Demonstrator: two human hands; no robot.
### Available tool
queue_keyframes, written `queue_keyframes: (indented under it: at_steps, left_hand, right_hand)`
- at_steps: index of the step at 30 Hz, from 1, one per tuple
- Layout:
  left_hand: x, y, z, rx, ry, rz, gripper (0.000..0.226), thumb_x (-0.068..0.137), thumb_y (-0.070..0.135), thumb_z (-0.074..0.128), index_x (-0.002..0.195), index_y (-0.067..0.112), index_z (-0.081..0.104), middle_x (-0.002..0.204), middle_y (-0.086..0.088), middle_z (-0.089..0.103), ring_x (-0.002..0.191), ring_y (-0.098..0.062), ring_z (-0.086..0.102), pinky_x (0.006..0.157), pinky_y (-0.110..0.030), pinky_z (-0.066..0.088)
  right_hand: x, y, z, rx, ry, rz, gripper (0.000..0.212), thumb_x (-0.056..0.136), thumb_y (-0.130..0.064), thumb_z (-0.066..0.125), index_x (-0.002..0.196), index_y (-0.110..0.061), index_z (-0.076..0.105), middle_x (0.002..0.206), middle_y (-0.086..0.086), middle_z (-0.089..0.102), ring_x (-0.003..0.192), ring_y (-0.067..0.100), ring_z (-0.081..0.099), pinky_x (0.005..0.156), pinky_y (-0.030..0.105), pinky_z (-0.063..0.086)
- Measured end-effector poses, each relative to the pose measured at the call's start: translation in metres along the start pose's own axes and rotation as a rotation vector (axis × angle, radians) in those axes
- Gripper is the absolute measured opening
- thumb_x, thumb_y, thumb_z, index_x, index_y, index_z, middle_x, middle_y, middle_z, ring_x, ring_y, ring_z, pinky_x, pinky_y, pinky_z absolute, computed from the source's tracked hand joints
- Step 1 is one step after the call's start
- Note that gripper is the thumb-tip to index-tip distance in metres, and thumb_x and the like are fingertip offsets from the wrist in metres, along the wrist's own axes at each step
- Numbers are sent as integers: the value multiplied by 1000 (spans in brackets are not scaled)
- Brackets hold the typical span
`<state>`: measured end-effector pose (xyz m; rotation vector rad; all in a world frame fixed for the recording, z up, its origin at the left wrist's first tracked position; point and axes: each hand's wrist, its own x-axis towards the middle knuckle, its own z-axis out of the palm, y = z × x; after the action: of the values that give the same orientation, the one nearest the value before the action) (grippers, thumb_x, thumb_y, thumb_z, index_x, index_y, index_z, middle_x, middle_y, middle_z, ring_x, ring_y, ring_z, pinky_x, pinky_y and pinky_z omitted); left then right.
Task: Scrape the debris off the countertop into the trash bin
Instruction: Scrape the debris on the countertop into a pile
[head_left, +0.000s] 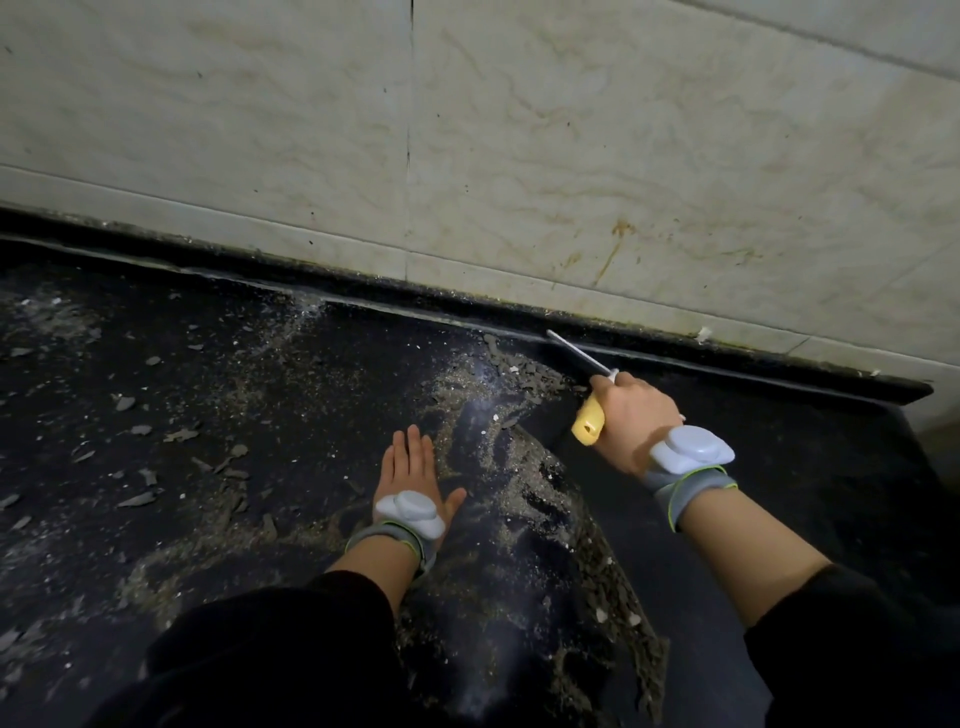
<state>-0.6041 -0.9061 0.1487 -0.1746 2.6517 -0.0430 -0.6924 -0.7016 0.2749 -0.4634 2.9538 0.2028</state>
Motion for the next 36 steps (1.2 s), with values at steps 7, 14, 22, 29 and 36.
queue_keyframes:
  at_steps: [7,14,22,29,36]
  left_hand:
    - [0,0,0,9,-2,-4,86,96,62,15,149,1,-16,158,-16,-18,147,-33,-14,121,-40,-3]
    - [0,0,2,6,-1,-3,86,97,61,15,149,0,-16,158,-17,-18,147,-33,-13,120,-41,-3]
    - [0,0,0,5,-17,-12,86,97,61,16,149,1,-16,158,-16,-18,147,-32,-13,120,-40,-4]
    - [0,0,-2,8,-33,-16,85,97,61,15,149,0,-16,158,-17,-18,147,-33,-13,120,-40,-3]
    - [1,-1,-1,-8,-40,1,85,97,60,15,148,0,-16,157,-17,-20,146,-33,-15,119,-40,-5]
  right_hand:
    - [4,-2,3,66,-59,-139,43,88,-26,57,129,-14,50,114,11,55,105,32,57,79,32,43]
    - [5,11,-2,71,-13,-4,43,88,-31,57,127,-15,53,114,11,58,103,34,59,77,34,46]
    - [-9,-25,-3,110,-43,-138,33,81,-28,60,110,-11,59,109,11,61,97,32,61,78,34,47]
    - [-26,-23,-28,229,-36,-167,26,85,-37,56,102,-21,65,101,7,68,93,33,64,76,35,51]
    - [-12,20,-38,157,19,144,29,85,-41,52,88,-15,66,90,12,69,85,36,64,63,32,45]
